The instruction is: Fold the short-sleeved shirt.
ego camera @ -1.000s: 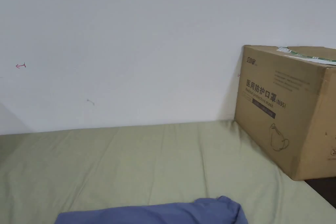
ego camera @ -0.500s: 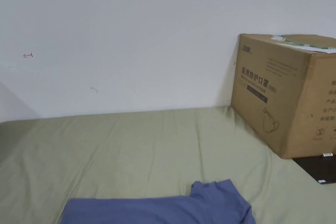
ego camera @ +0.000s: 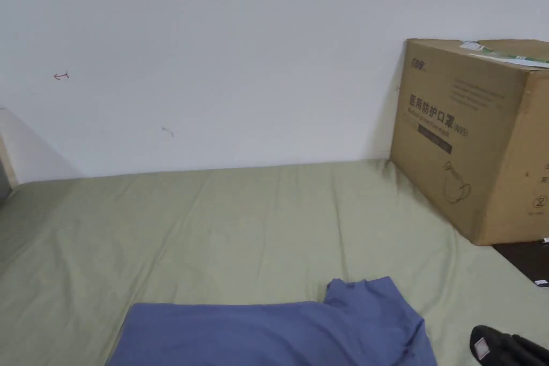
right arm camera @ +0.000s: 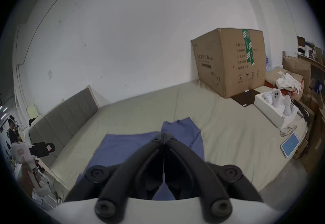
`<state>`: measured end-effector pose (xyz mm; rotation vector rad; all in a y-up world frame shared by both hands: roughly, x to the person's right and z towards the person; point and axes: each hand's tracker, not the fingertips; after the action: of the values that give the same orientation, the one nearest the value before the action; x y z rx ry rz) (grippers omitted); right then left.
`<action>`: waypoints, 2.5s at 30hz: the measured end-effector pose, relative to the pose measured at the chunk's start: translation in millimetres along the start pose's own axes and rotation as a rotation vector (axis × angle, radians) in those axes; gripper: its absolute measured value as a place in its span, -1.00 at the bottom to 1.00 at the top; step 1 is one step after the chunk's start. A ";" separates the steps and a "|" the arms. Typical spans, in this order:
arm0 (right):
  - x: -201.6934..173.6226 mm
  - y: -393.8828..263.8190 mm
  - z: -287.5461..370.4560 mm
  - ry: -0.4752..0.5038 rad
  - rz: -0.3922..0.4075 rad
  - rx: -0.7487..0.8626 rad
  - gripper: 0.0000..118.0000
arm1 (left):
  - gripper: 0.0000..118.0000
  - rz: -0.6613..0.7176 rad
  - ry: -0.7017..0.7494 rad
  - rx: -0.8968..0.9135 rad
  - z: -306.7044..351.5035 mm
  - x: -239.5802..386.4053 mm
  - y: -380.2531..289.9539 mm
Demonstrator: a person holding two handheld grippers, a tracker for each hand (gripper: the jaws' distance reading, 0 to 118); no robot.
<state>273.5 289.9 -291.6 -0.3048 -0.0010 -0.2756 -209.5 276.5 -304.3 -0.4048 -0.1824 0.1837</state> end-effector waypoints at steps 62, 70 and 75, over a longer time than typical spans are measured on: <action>97.6 -24.2 -441.0 -0.175 0.217 -0.847 -1.00 | -0.97 -0.121 0.078 -0.462 -329.5 -116.4 16.0; 74.7 51.6 -350.8 -0.020 0.028 -0.665 -1.00 | -0.97 -0.028 0.071 -0.352 -269.4 -106.2 68.7; 50.7 127.7 -277.4 0.028 0.054 -0.486 -1.00 | -0.97 -0.084 0.056 -0.237 -217.1 -83.8 127.7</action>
<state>345.3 311.2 -591.9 -0.7826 0.1032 -0.2235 -262.6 293.0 -563.9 -0.6360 -0.1667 0.0678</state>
